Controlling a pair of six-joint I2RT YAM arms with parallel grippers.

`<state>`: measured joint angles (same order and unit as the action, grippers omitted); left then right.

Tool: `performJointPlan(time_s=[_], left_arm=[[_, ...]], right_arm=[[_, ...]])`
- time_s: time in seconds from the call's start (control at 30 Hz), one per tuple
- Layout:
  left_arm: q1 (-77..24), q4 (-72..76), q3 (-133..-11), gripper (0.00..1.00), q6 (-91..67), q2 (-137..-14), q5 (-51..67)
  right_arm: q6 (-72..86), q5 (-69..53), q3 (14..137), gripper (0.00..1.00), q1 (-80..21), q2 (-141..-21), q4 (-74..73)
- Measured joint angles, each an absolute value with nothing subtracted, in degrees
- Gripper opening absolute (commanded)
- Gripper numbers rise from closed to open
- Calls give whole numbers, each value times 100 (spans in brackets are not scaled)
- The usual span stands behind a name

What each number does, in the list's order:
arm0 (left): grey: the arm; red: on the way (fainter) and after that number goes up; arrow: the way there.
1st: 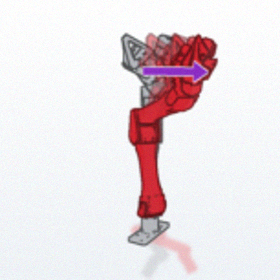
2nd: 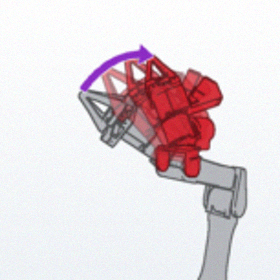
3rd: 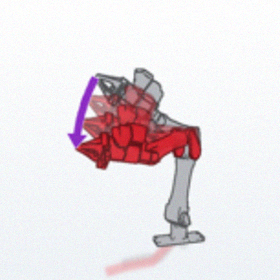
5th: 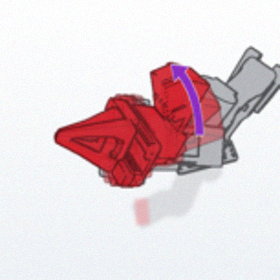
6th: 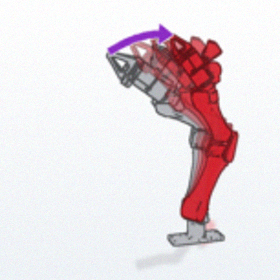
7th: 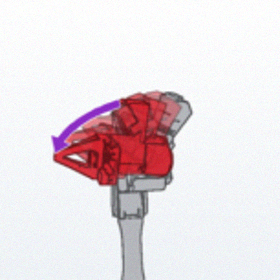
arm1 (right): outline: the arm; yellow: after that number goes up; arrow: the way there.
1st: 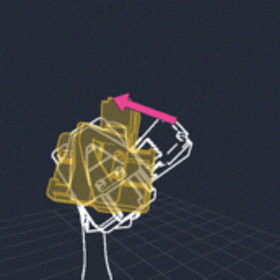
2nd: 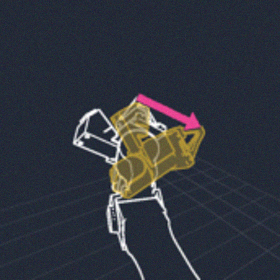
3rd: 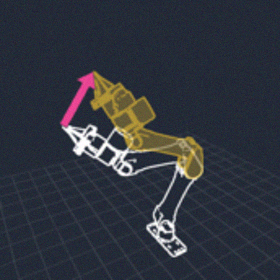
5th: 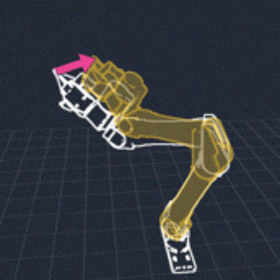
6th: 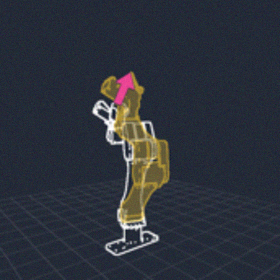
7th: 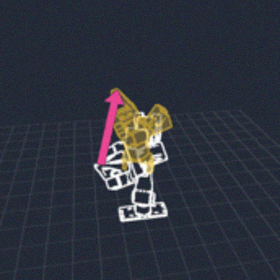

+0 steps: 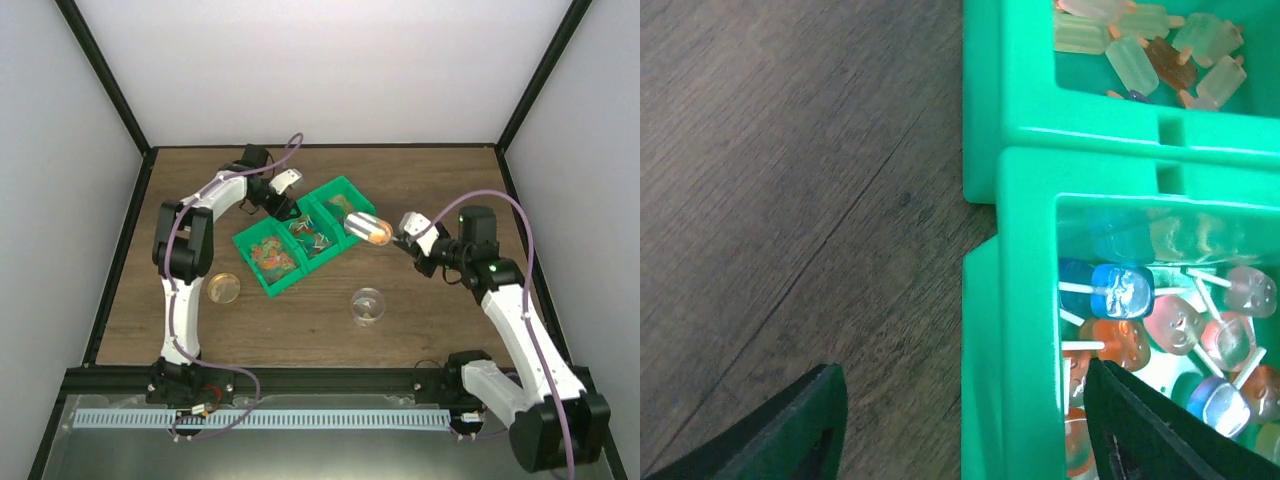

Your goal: Pack the candies

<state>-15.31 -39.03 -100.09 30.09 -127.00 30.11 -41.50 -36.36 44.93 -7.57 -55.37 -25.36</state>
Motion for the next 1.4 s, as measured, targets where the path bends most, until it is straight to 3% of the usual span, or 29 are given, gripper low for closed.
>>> performJointPlan(time_s=[0.3, 0.37, 0.8, 1.4], left_arm=[[-1531, -3758, -10016, 88, 2869, -12724, 3000], [-1531, -3708, -10016, 99, 2864, -12724, 3002], [-1551, -3540, -10016, 100, 2836, -12724, 2958], [-1579, -3354, -9918, 100, 2832, -12722, 2961]], right_arm=[[-5087, -3684, 4366, 1, -757, -3887, -4318], [-5190, -3638, 4357, 1, -757, -3594, -4644], [-5551, -2860, 4141, 1, -757, -2504, -6136], [-6243, -2781, 4587, 1, -757, -3686, -7168]])
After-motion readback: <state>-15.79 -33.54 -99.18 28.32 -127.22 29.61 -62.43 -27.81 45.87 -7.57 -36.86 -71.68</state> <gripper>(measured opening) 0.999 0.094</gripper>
